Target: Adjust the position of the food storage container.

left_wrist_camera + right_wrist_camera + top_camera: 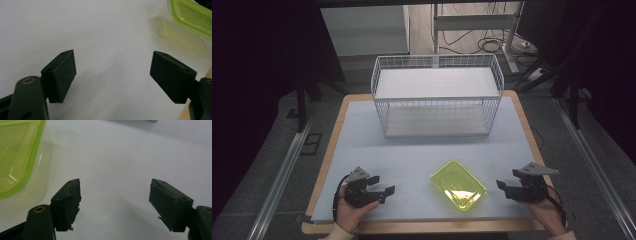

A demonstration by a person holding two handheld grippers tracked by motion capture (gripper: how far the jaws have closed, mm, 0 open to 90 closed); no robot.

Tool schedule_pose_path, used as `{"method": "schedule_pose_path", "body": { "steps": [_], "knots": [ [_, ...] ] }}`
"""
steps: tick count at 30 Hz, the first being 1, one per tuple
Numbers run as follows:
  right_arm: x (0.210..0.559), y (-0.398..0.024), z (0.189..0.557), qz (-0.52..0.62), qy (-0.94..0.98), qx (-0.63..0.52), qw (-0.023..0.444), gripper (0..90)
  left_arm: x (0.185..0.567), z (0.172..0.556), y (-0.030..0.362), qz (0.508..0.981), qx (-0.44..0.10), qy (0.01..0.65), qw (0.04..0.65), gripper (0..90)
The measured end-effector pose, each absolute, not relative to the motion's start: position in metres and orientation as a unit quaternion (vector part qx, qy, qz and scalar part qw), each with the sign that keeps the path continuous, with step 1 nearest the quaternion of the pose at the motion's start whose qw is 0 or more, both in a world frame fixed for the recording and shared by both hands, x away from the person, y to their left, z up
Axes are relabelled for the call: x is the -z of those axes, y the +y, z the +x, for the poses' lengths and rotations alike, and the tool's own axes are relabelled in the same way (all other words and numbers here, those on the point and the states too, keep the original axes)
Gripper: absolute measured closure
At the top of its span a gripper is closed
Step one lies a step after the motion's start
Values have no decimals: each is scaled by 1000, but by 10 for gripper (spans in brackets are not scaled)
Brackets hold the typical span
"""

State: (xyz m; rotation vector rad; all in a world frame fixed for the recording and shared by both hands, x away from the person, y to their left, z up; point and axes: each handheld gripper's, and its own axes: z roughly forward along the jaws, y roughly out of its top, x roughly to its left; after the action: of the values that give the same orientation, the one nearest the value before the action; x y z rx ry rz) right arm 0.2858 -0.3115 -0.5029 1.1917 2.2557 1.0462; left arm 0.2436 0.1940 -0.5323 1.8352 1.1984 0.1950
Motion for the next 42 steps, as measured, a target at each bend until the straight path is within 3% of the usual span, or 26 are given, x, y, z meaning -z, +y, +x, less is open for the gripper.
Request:
{"method": "schedule_pose_path", "body": {
  "steps": [8, 10, 11, 12, 13, 14, 15, 18, 31, 42],
  "knots": [
    [498, -313, 285, 428, 800, -378, 187, 331, 532, 243, 194, 744, -81, 486, 452, 205],
    [495, -313, 283, 422, 801, -380, 190, 484, 532, 243, 193, 743, -82, 486, 453, 205],
    [495, -313, 283, 422, 801, -380, 190, 484, 532, 243, 193, 743, -82, 486, 453, 206],
    [492, -314, 282, 418, 803, -383, 183, 637, 531, 243, 194, 742, -82, 487, 453, 206],
    [492, -314, 281, 418, 804, -382, 183, 694, 532, 243, 194, 742, -82, 488, 453, 206],
    [492, -314, 281, 418, 804, -382, 183, 694, 532, 243, 194, 742, -82, 488, 453, 206],
    [490, -315, 281, 414, 808, -381, 176, 798, 532, 243, 194, 741, -81, 489, 453, 206],
    [488, -315, 278, 406, 812, -382, 173, 882, 532, 243, 194, 740, -82, 489, 454, 207],
    [467, -279, 246, 344, 828, -422, 135, 900, 532, 244, 195, 739, -81, 492, 453, 208],
    [472, -218, 208, 260, 862, -428, 82, 900, 532, 243, 194, 741, -80, 490, 452, 208]
  ]
}}
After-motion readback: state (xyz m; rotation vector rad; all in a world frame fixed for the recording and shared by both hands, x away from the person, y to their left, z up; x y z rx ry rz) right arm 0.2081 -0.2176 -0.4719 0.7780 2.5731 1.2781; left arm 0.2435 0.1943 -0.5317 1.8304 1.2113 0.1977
